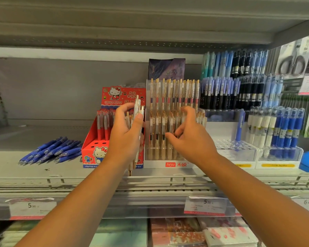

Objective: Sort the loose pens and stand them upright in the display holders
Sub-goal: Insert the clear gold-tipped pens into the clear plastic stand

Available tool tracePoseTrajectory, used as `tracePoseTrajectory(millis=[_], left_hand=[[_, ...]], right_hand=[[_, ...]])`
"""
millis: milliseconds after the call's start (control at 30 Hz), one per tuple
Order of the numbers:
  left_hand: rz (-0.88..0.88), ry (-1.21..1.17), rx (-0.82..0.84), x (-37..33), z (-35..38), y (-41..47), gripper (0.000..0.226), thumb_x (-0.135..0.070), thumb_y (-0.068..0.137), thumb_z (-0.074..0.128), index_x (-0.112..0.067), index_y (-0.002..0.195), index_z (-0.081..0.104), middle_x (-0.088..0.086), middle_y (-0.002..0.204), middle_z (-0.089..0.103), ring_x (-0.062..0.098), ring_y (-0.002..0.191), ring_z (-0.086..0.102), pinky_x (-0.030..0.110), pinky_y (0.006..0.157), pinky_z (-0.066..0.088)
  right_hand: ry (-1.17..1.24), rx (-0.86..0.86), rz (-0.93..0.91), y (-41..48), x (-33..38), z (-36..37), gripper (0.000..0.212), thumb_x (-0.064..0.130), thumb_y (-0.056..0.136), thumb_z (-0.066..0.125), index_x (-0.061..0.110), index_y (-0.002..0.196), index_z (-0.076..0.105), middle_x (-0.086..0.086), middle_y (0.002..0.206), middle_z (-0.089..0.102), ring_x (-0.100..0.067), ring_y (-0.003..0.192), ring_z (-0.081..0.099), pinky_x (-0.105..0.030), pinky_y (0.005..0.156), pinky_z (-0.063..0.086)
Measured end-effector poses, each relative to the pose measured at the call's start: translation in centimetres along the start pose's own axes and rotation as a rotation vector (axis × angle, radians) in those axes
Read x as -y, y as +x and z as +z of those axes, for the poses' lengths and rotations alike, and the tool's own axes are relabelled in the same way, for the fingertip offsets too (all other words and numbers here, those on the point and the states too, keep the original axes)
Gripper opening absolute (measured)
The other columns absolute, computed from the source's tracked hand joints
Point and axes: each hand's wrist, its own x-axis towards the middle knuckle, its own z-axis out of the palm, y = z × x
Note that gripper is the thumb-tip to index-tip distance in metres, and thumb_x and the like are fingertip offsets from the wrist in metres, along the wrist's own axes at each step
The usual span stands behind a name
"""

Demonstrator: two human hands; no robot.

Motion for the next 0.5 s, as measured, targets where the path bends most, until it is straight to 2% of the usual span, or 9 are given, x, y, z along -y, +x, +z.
tracePoseTrajectory(millis=[100,167,233,300,400,500], left_hand=[[0.012,-0.011,0.027,-0.2,0.0,-0.2,0.021,-0.032,0.102,0.05,-0.047,0.116,0.047,0.0,0.106,0.063,0.007,0.074,0.061,0.018,0.055,0.048],[0.03,0.001,0.045,-0.3,0.0,-0.2,0.02,-0.033,0.102,0.05,-0.049,0.113,0.047,-0.004,0.101,0.062,0.006,0.073,0.061,0.02,0.056,0.049],[0.052,0.019,0.067,-0.3,0.0,-0.3,0.019,-0.035,0.101,0.051,-0.046,0.116,0.048,-0.004,0.105,0.063,0.009,0.081,0.061,0.028,0.066,0.051],[0.054,-0.002,0.104,-0.2,0.0,-0.3,0.02,-0.035,0.101,0.051,-0.039,0.121,0.05,0.001,0.108,0.064,0.015,0.086,0.061,0.035,0.069,0.05],[0.045,-0.04,0.136,-0.3,0.0,-0.4,0.024,-0.034,0.101,0.05,-0.032,0.125,0.053,0.003,0.108,0.067,0.018,0.09,0.064,0.034,0.071,0.052],[0.056,-0.051,0.155,-0.4,-0.1,-0.5,0.025,-0.035,0.1,0.049,-0.031,0.124,0.054,-0.003,0.114,0.067,0.015,0.104,0.066,0.036,0.085,0.056]], right_hand=[[0.104,-0.117,-0.045,0.2,0.9,-0.5,0.043,0.035,0.091,0.063,0.024,0.127,0.043,0.007,0.072,0.057,-0.004,0.058,0.055,-0.025,0.051,0.048],[0.272,-0.068,-0.073,0.4,2.1,-0.8,0.025,0.024,0.094,0.062,0.022,0.118,0.053,0.01,0.078,0.058,0.0,0.057,0.054,-0.017,0.049,0.043],[0.448,0.042,-0.041,0.5,3.5,-0.8,0.023,0.018,0.095,0.061,0.022,0.118,0.058,0.011,0.089,0.061,-0.006,0.06,0.058,-0.023,0.048,0.049],[0.616,0.15,0.052,0.7,4.8,-0.7,0.027,0.016,0.096,0.061,0.02,0.122,0.059,0.007,0.095,0.065,-0.01,0.063,0.064,-0.022,0.045,0.049],[0.723,0.25,0.155,1.1,5.7,-0.5,0.028,0.016,0.096,0.062,0.013,0.123,0.062,-0.002,0.091,0.069,-0.004,0.061,0.064,-0.02,0.046,0.048],[0.837,0.288,0.239,1.2,5.8,-0.5,0.023,0.013,0.095,0.062,0.006,0.117,0.064,-0.003,0.084,0.067,-0.004,0.061,0.062,-0.02,0.045,0.047]])
